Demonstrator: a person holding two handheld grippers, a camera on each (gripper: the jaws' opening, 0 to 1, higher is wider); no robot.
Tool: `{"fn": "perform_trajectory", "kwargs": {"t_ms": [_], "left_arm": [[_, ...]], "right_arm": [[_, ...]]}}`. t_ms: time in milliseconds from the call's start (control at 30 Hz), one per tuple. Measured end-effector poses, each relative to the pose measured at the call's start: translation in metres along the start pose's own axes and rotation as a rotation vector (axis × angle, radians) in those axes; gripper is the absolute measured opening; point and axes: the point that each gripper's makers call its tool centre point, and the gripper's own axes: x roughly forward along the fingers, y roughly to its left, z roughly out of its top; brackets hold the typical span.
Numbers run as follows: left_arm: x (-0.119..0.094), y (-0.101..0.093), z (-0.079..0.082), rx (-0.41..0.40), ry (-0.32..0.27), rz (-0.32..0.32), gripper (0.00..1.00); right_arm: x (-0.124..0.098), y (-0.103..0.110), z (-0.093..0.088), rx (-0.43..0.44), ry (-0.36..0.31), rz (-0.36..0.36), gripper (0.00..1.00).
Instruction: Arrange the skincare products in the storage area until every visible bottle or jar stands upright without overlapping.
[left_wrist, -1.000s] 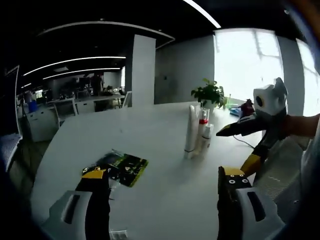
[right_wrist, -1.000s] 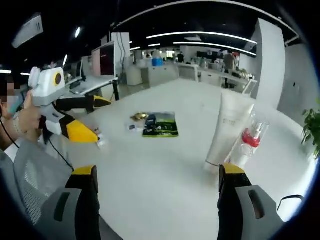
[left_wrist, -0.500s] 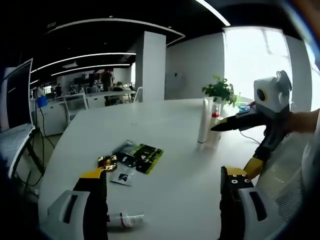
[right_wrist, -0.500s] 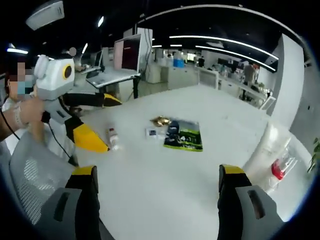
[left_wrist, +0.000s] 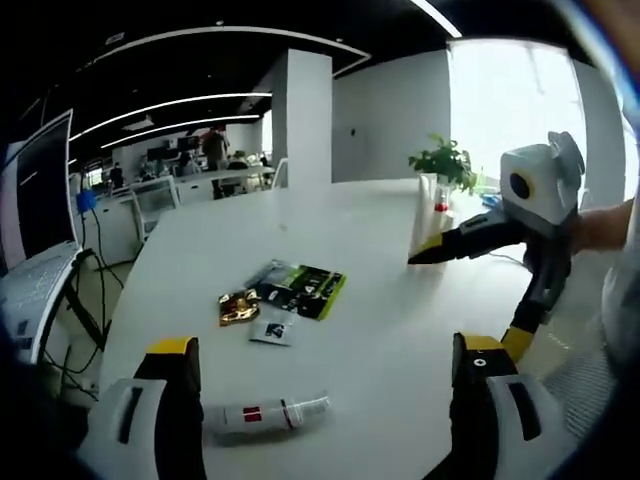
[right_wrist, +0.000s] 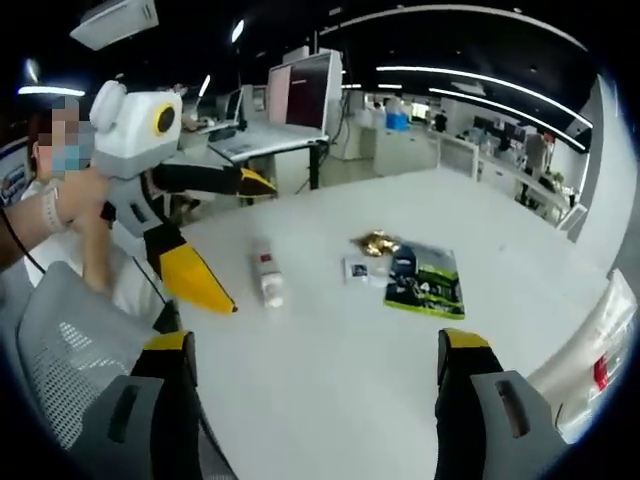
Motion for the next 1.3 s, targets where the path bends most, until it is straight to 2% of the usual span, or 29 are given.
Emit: {"fn": "perform_trajectory", "kwargs": {"t_ms": [67,167,233,300,333,400,500,567,633,667,767,833,900,1033,1100,1200,1300], "left_arm": [[-0.001,0.003,-0.010,0.010,0.054,-0.012,0.99],[-0.001,0.008,-0.028,0.101,0.145,-0.034,0.99],[0.000,0.013,-0.036,0.128,0.177,-0.038,0.99],[0.002,0.016,-0.040,0.156,0.191,-0.048,0.99],[0.003,0.017,-0.040,0.196,0.202,-0.056,0.99],[0.002,0.020,-0.048,0.255,0.254,-0.084,0.97],[0.005,0.027,-0.052,0.297,0.277,-0.095,0.93],[0.006,0.032,-0.055,0.322,0.316,-0.094,0.93],[0.007,0.041,-0.057,0.402,0.340,-0.091,0.90],[0.008,0.044,-0.058,0.417,0.352,-0.086,0.88],[0.011,0.054,-0.062,0.432,0.373,-0.093,0.72],[0.014,0.057,-0.062,0.433,0.375,-0.094,0.69],[0.015,0.058,-0.068,0.454,0.404,-0.106,0.65],[0.015,0.064,-0.084,0.516,0.491,-0.134,0.54],[0.015,0.063,-0.084,0.534,0.495,-0.137,0.53],[0.018,0.063,-0.088,0.520,0.505,-0.154,0.47],[0.019,0.064,-0.091,0.562,0.539,-0.180,0.42]], "right_arm": [[0.000,0.000,0.001,-0.003,-0.007,-0.005,0.99],[-0.001,-0.003,0.006,-0.004,-0.027,-0.017,0.99],[-0.002,-0.002,0.007,0.006,-0.032,-0.012,0.99],[-0.001,-0.003,0.007,0.012,-0.031,-0.011,0.99],[-0.002,-0.003,0.007,0.009,-0.030,-0.016,0.99],[-0.002,-0.004,0.006,0.010,-0.025,-0.018,0.99],[-0.002,-0.004,0.004,0.018,-0.025,-0.022,0.99],[-0.003,-0.004,0.003,0.021,-0.028,-0.025,0.99],[-0.004,-0.005,0.003,0.029,-0.032,-0.029,0.99],[-0.004,-0.005,0.003,0.030,-0.030,-0.027,0.99],[-0.005,-0.008,0.003,0.034,-0.037,-0.039,0.99],[-0.006,-0.010,0.002,0.040,-0.037,-0.044,0.99],[-0.008,-0.012,0.002,0.045,-0.035,-0.048,0.98],[-0.009,-0.013,0.001,0.055,-0.040,-0.047,0.98],[-0.009,-0.013,0.000,0.060,-0.038,-0.043,0.98],[-0.009,-0.014,-0.001,0.058,-0.034,-0.046,0.97],[-0.009,-0.015,-0.002,0.061,-0.034,-0.047,0.97]]}}
